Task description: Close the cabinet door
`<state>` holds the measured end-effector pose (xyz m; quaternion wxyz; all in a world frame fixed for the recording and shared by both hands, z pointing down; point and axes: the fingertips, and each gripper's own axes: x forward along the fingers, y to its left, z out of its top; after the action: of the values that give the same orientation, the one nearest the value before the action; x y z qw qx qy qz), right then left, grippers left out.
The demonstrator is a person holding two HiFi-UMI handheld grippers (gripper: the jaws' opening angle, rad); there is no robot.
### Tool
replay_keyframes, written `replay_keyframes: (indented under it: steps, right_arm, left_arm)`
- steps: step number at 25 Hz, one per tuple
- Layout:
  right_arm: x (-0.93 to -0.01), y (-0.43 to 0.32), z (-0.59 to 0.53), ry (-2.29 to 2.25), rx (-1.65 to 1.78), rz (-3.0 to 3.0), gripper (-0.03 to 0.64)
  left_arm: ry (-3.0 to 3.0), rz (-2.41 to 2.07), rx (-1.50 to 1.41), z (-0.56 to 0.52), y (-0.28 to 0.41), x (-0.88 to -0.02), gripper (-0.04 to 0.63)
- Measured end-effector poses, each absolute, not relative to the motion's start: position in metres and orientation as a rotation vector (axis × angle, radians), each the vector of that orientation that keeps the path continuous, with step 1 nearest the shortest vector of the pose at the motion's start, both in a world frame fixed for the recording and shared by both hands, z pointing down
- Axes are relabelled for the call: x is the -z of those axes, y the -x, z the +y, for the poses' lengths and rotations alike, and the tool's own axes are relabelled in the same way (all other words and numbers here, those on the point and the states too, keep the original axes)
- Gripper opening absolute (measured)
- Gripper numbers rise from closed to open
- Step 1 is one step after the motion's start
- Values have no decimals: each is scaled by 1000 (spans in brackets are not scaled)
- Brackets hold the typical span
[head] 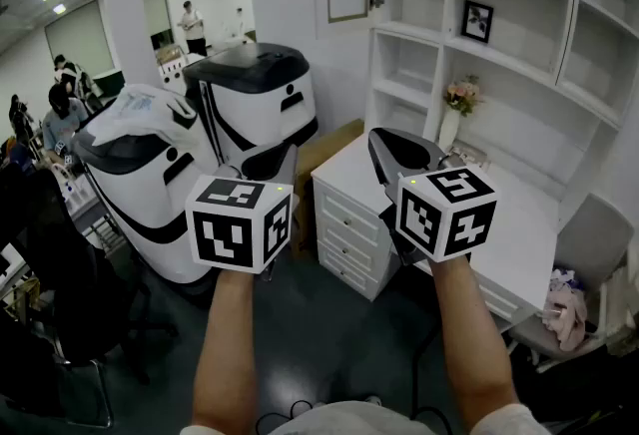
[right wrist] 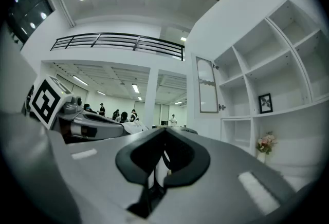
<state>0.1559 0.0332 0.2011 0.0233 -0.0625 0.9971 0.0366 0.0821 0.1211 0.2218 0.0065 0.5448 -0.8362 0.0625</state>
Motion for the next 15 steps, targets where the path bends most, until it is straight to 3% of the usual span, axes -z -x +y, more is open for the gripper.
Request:
replay_keyframes:
  steps: [15]
  right_arm:
    - [-198, -145, 60, 203, -121, 3075, 33]
  left_arm:
    - [-1720, -2613, -209, 143, -76, -221, 0]
